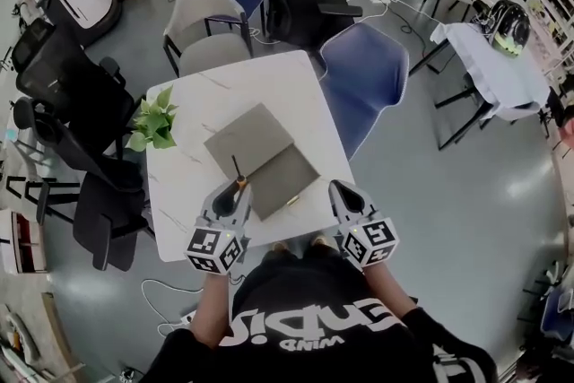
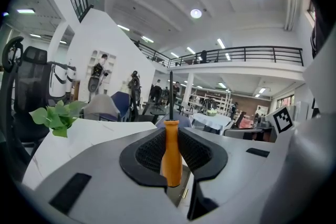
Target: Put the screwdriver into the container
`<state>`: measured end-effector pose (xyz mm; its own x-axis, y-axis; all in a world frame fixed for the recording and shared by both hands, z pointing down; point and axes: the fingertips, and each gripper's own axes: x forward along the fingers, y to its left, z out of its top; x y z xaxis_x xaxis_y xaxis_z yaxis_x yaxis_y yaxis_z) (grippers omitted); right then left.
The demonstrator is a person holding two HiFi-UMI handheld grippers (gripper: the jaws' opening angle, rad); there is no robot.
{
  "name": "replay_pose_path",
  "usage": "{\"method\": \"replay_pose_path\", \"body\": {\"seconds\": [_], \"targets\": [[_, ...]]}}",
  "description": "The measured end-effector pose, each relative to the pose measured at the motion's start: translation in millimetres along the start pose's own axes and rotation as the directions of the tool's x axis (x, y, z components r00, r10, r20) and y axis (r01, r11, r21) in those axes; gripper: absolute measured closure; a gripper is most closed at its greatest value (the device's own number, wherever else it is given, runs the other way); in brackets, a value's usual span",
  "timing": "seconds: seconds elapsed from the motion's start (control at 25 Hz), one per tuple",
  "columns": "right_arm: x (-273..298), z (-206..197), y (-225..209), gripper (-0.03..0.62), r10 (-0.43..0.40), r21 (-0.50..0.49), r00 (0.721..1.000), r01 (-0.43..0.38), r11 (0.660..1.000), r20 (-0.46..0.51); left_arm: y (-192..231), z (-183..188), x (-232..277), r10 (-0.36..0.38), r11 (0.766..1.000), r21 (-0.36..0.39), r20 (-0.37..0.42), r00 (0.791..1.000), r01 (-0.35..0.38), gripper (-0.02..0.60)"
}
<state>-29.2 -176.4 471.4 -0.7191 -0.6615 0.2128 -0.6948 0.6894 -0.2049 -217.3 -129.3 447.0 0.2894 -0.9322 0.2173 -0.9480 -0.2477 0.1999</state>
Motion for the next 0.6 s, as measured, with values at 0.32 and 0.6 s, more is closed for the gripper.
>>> {"method": "replay_pose_path", "body": {"seconds": [0.32,0.6], "targets": [[7,5,-17,0.582,0.031,-0.014,1.0,-0.031,0.999,0.004,-3,-9,27,-0.026,0.999,0.02,-0.045,0.999,0.027,0.497],[10,2,-28,0.582,0.046,0.005,0.999,-0.046,0.999,0.011,-2,-27,52,-0.048,0.997,0.047,-0.122,0.991,0.054,0.497]]}}
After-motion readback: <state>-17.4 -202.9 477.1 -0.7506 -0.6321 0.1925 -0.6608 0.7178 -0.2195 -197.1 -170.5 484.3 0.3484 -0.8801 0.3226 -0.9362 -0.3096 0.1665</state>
